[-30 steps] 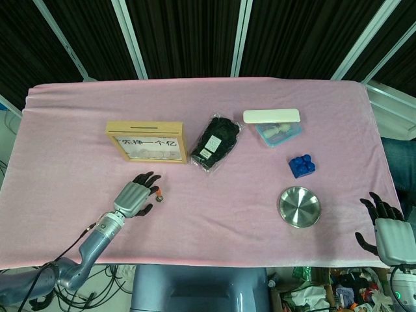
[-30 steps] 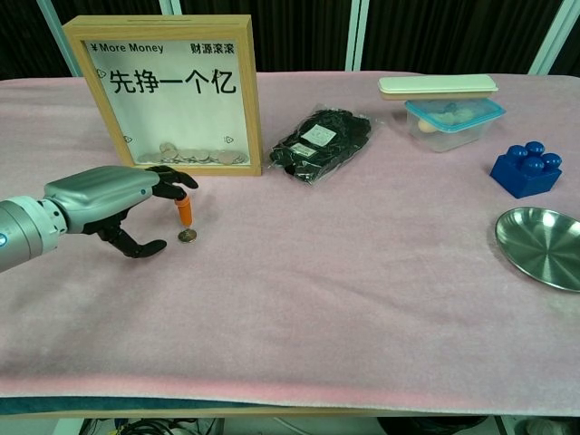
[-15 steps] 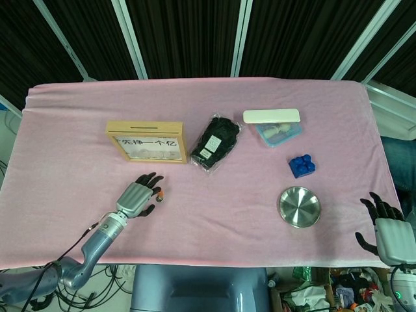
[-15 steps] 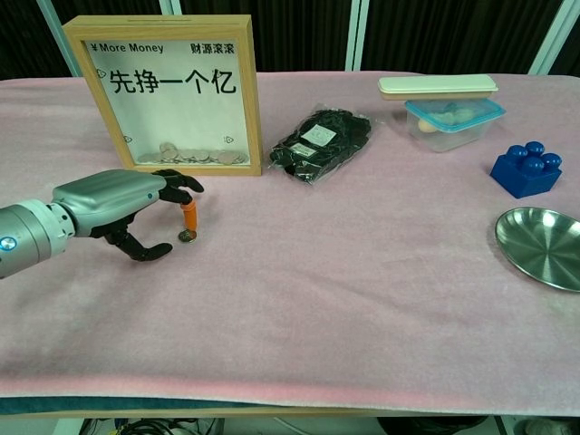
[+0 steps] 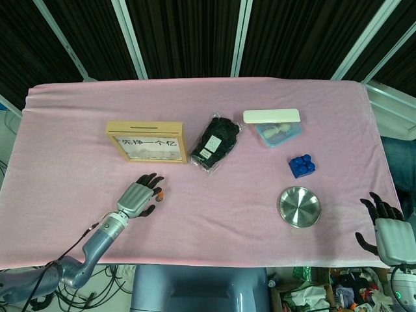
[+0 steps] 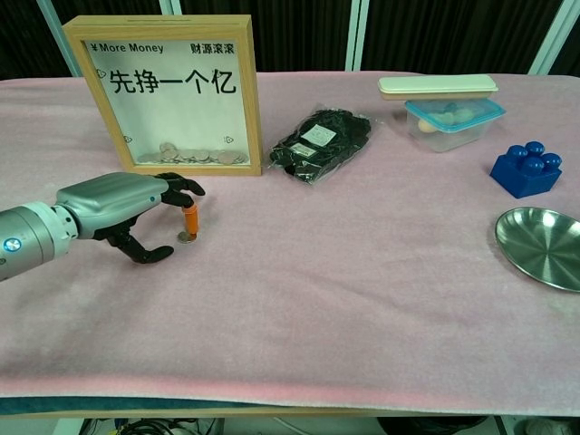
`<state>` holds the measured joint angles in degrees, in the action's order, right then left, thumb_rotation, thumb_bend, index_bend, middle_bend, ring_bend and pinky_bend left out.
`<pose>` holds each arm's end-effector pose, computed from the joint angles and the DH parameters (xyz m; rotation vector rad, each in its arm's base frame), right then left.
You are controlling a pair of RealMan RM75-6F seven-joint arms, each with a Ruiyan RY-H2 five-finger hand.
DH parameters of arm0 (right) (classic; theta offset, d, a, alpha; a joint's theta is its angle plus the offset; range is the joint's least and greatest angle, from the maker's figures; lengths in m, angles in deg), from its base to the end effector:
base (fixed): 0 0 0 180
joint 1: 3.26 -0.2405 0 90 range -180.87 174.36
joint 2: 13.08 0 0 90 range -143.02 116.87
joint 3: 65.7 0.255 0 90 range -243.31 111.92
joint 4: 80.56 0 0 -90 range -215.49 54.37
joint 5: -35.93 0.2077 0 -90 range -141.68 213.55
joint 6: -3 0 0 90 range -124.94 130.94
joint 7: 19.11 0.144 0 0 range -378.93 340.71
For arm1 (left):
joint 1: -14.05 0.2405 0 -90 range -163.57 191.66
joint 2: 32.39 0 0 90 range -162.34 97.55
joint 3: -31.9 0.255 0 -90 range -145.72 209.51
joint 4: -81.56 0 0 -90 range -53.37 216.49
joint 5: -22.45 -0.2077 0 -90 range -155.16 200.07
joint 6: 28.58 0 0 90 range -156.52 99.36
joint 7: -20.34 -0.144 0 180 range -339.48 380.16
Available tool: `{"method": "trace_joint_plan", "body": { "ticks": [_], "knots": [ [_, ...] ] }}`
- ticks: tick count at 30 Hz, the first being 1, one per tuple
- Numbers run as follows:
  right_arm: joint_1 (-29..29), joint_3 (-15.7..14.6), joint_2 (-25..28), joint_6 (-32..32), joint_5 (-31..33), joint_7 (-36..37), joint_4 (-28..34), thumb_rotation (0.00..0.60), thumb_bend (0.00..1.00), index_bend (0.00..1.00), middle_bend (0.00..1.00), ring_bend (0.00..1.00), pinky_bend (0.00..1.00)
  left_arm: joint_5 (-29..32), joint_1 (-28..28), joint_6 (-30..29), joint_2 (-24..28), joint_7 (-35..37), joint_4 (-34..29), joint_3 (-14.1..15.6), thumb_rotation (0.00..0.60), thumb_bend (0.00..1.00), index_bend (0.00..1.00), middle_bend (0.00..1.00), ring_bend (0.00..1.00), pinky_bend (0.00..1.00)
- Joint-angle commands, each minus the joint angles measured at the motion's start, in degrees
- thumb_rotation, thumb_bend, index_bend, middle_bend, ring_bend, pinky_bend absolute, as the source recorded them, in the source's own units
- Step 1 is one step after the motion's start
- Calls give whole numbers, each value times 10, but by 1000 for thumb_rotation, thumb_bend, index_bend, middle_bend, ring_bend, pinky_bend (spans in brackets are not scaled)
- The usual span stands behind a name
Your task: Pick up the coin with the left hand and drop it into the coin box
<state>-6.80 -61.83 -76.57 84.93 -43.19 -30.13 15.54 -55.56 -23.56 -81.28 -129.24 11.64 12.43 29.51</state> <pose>-0.3182 -0.1752 0.1590 1.3510 -0.8996 0.7057 -0.2008 0.3101 -0.0655 -2.0268 -0.9352 -0.8299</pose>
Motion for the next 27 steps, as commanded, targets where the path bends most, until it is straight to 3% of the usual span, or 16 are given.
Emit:
{"method": "trace_joint_plan", "body": {
  "ticks": [1, 11, 27],
  "knots": [
    [0, 0, 0, 0, 0, 0, 0, 600, 199, 196, 59, 159, 200, 1, 0, 0, -1, -1, 0, 0, 600, 397, 407, 95, 0, 105],
    [0, 0, 0, 0, 0, 1, 0, 600, 199, 196, 59, 159, 200, -1, 3, 1, 0, 0, 1, 2, 600, 398, 483, 112, 4, 105],
    [0, 0, 0, 0, 0, 1, 0, 600, 199, 196, 59, 159, 200, 12, 5, 7, 4, -21, -7, 1, 600, 398, 500, 114, 4, 105]
  ]
}}
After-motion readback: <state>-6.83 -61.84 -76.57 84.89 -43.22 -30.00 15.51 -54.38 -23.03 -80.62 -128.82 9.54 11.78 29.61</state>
